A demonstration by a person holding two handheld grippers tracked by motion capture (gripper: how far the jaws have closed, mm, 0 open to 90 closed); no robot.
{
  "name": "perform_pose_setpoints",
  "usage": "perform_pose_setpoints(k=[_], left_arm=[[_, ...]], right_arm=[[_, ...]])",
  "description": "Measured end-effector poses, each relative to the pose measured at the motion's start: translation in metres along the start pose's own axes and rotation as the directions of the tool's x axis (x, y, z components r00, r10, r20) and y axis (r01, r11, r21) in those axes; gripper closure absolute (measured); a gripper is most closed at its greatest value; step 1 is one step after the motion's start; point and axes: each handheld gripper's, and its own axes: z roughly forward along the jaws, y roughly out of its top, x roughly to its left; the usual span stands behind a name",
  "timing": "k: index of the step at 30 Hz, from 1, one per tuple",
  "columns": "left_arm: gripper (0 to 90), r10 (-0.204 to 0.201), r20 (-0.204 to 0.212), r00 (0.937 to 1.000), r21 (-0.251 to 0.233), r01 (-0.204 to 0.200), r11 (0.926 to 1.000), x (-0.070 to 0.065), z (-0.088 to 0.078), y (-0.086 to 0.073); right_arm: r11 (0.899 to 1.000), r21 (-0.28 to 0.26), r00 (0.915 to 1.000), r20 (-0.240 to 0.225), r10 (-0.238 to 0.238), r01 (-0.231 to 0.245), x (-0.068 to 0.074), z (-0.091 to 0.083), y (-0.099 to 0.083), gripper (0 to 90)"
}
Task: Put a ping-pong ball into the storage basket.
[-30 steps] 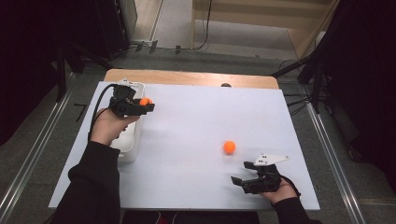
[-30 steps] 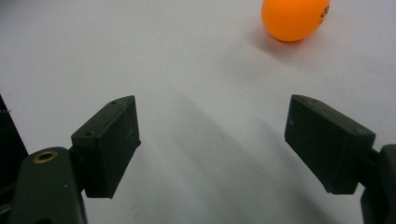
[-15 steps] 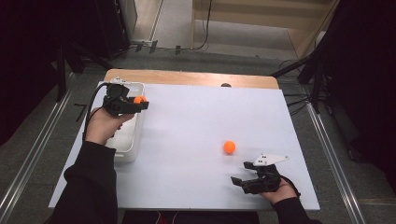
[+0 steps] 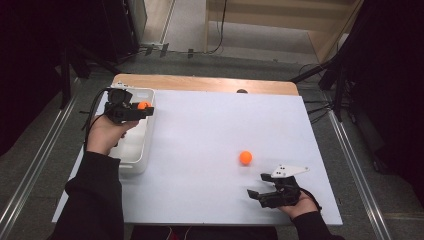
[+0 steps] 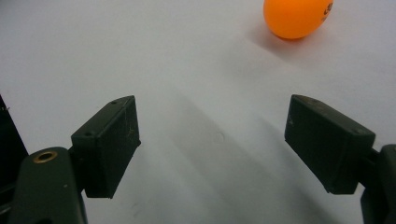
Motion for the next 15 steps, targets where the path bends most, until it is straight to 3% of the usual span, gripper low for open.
perform_pose_setpoints(k=[15], left_arm=[[50.2,-0.037,-0.050,0.9980,-0.003,0.037,0.9993,0.0103,-0.0035,-0.0020]], right_arm=[[1.000,0.003,1.0000,0.000,-0.002,0.002,-0.0001,0.0000,0.0000,16.4]])
